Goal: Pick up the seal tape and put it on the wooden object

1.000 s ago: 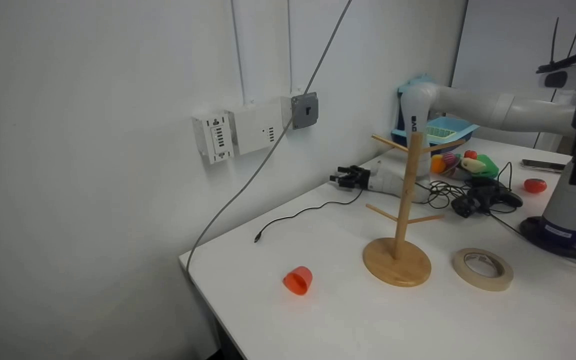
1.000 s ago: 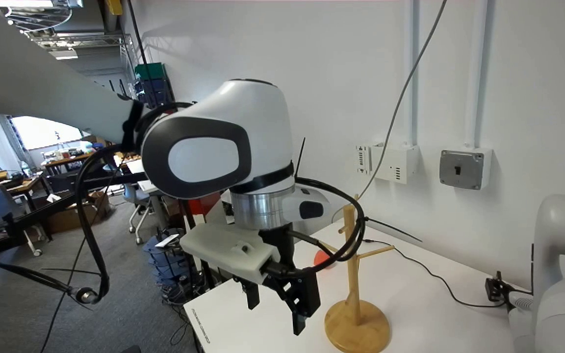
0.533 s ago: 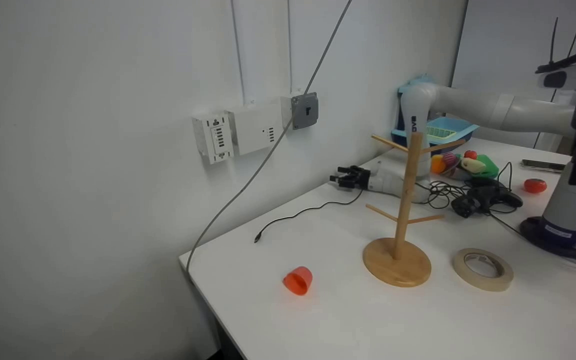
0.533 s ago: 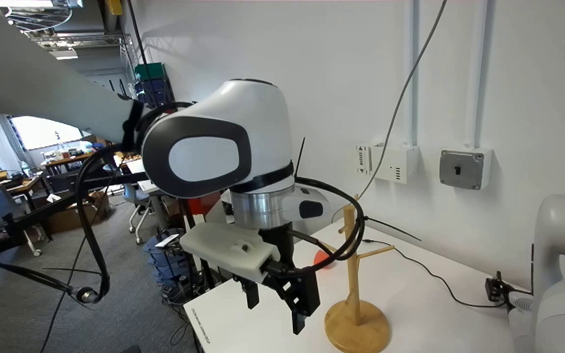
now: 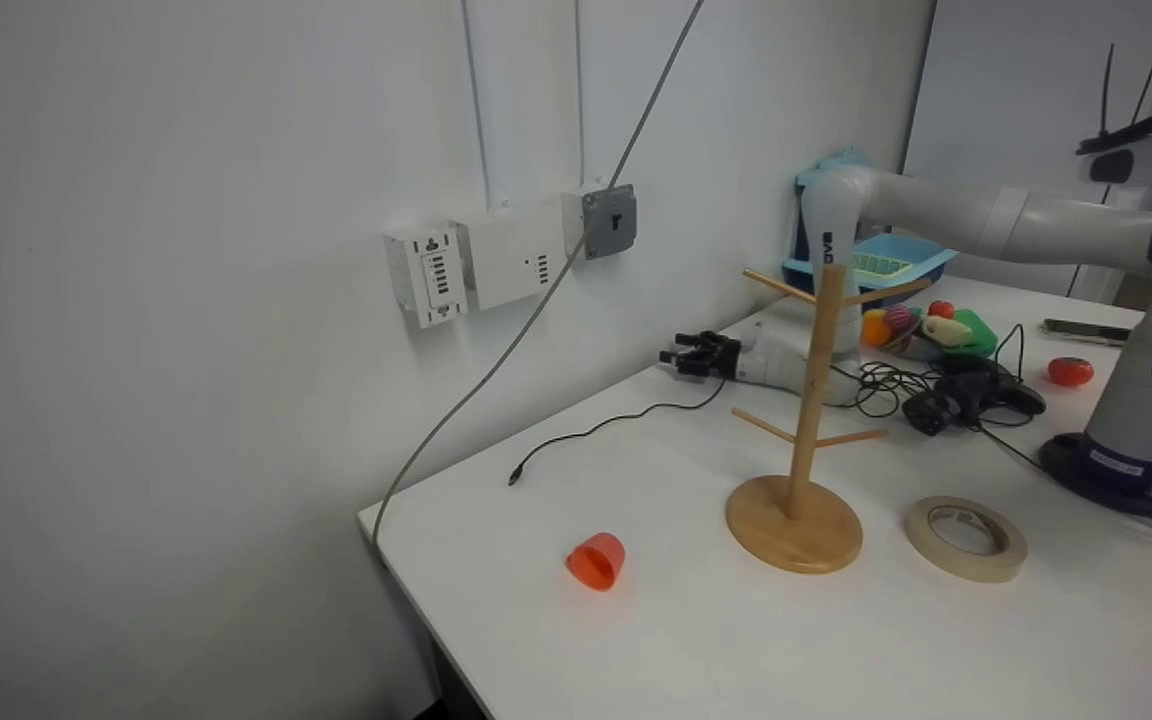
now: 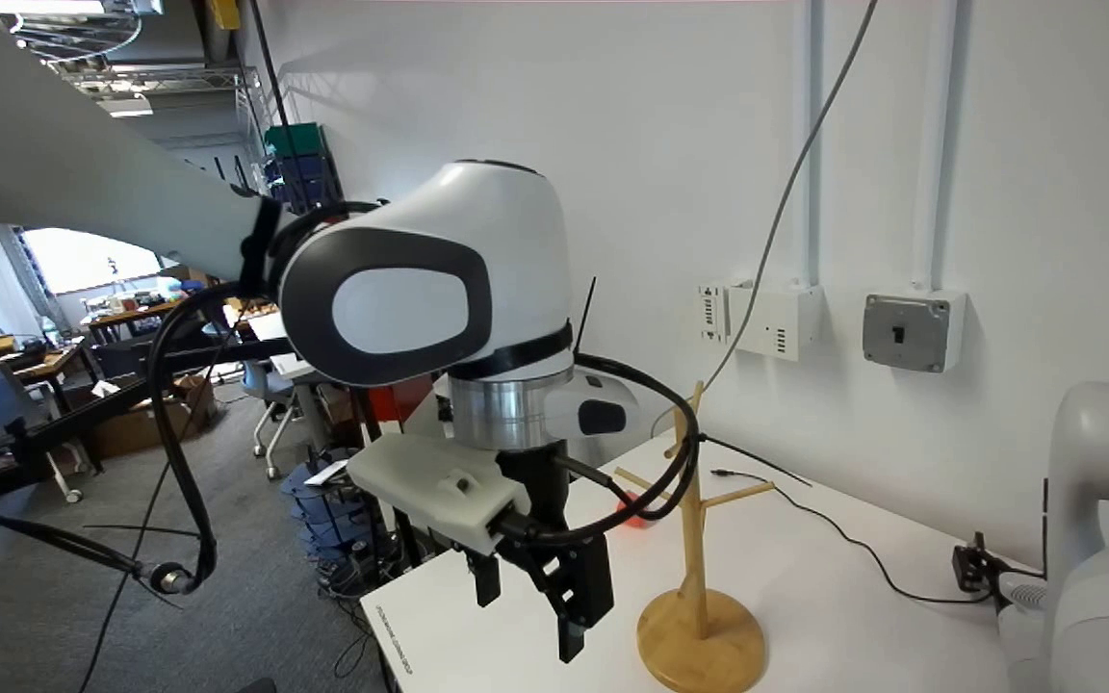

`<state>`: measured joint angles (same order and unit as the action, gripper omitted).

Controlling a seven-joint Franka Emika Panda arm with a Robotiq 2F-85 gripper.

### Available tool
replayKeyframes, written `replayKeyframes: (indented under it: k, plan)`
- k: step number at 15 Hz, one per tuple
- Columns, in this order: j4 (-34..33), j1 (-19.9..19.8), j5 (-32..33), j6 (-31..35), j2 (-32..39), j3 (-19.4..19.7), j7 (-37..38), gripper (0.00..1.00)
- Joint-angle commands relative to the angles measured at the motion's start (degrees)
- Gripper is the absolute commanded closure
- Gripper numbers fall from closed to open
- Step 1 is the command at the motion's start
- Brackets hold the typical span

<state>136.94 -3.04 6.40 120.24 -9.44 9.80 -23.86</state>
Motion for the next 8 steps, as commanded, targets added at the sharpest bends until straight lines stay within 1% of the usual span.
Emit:
replayKeyframes:
  k: [1,3,4,8]
  plan:
    - [-0.1,-1.0,1.1,-0.1,-0.2,-1.1,2.9,0.0]
    - [0.3,-1.2,1.8,2.1,-0.3,-1.3,4.9,0.0]
    - [-0.1,-0.7,-0.1,0.6,0.0,-1.0,2.6,0.0]
    - [-0.1,-0.8,0.1,1.2,0.0,-1.1,3.7,0.0]
